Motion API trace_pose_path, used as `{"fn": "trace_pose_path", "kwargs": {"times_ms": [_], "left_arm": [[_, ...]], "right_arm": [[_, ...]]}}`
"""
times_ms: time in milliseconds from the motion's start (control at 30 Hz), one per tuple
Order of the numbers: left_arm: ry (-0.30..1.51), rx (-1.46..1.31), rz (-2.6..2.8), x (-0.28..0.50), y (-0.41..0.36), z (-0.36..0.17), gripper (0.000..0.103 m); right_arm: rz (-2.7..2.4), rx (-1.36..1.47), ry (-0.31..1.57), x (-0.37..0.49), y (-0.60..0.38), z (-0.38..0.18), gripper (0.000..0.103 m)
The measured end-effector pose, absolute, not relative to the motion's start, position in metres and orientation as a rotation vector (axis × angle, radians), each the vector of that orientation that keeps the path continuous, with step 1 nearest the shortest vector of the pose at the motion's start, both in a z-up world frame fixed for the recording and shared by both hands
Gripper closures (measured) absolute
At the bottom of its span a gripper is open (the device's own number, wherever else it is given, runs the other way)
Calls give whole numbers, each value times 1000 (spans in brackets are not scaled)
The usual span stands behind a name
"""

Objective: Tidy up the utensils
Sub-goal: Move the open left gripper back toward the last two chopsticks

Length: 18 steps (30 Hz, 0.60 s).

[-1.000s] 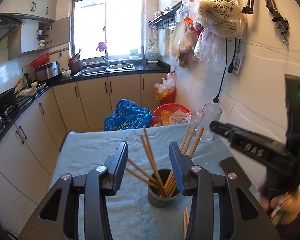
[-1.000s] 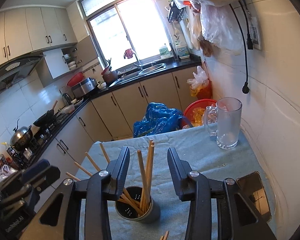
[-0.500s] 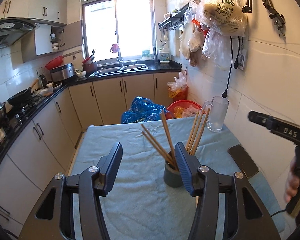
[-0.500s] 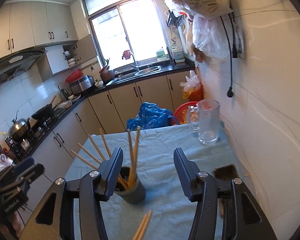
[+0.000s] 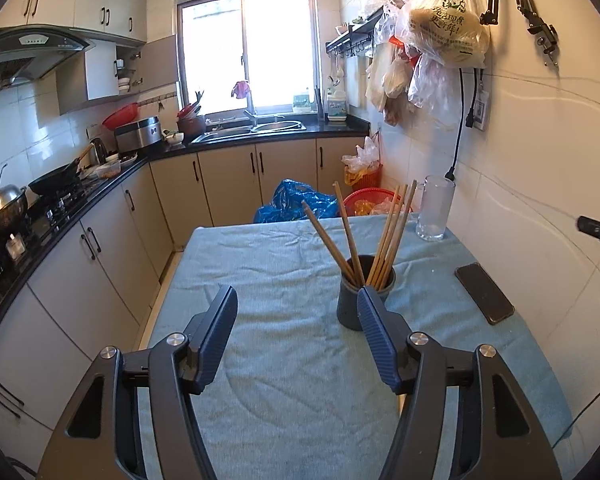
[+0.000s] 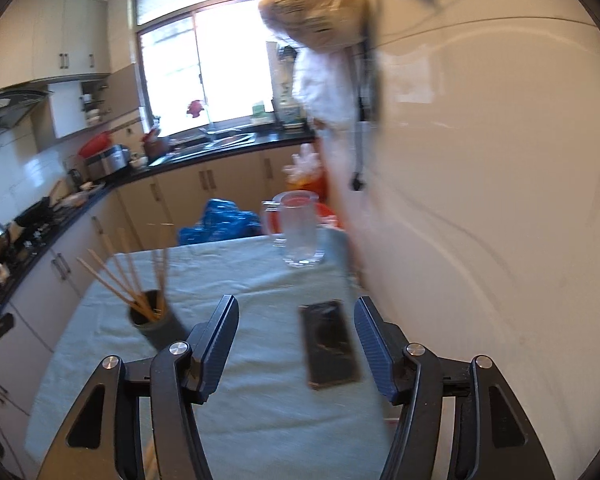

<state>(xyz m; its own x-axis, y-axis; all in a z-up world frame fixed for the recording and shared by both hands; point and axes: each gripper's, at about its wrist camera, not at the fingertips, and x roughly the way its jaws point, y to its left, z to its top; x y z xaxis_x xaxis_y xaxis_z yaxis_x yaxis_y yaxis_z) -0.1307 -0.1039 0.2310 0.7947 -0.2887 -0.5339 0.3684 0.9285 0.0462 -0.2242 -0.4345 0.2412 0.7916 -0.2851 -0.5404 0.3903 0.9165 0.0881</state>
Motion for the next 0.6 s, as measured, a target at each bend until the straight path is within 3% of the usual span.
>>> {"fn": "trace_pose_path", "kwargs": {"times_ms": [267, 600], "left_arm": [[604, 126, -365, -130, -102, 211, 41], [686, 133, -368, -118, -112, 182, 41]], "right_arm": [[-490, 49, 594, -255, -449, 237, 30], [-328, 40, 721, -212, -406, 176, 29]]}}
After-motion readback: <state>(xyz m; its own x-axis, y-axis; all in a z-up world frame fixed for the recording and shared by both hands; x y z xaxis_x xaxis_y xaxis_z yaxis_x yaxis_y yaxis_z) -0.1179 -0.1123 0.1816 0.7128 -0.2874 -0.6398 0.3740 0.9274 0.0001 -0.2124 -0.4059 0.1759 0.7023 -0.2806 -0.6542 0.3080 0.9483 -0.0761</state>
